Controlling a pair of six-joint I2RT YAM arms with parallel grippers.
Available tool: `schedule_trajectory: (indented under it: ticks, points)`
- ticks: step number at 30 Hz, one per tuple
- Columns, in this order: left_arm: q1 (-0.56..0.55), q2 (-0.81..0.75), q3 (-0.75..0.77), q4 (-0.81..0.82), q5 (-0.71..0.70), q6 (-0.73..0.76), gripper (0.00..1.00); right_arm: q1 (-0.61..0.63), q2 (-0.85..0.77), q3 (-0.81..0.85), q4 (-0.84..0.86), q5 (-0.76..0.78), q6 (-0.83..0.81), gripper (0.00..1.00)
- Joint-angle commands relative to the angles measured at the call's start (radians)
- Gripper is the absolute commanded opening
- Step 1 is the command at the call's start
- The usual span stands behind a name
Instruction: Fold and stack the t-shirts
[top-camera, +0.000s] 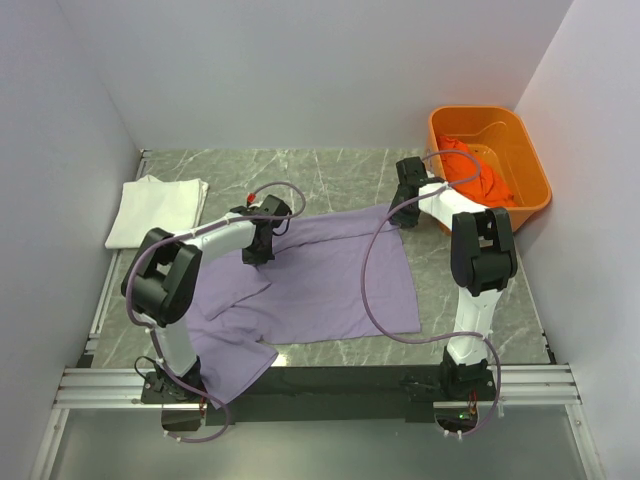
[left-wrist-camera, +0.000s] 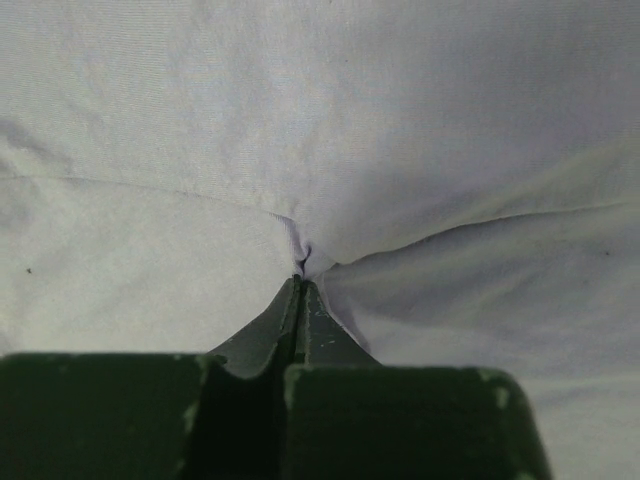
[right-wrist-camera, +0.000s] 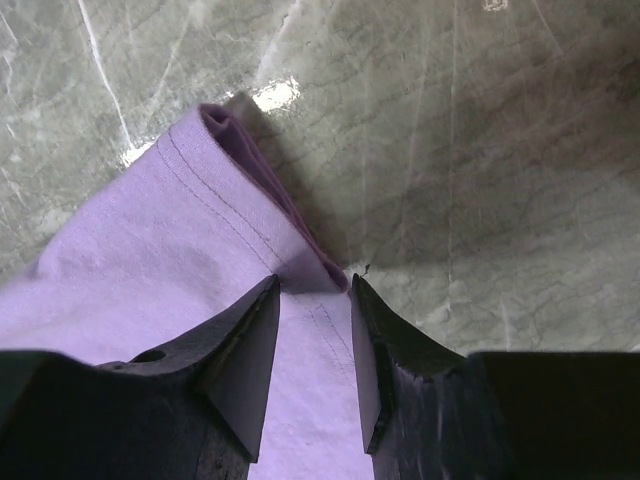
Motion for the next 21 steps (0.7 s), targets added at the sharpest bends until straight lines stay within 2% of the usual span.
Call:
schedule_trajectory:
  ticks: [1,13,21]
  points:
    - [-0.004,-0.057,0.010,-0.009,-0.018,-0.008,0.01,-0.005,-0.007,-0.014,0.005,0.009,0.012,0.42]
    - [-0.003,-0.072,0.008,-0.016,-0.020,-0.005,0.01,-0.004,0.003,-0.025,0.036,0.021,0.028,0.37]
    - [0.004,-0.090,0.000,-0.022,-0.021,-0.003,0.01,-0.002,0.007,-0.023,0.054,0.044,0.037,0.24]
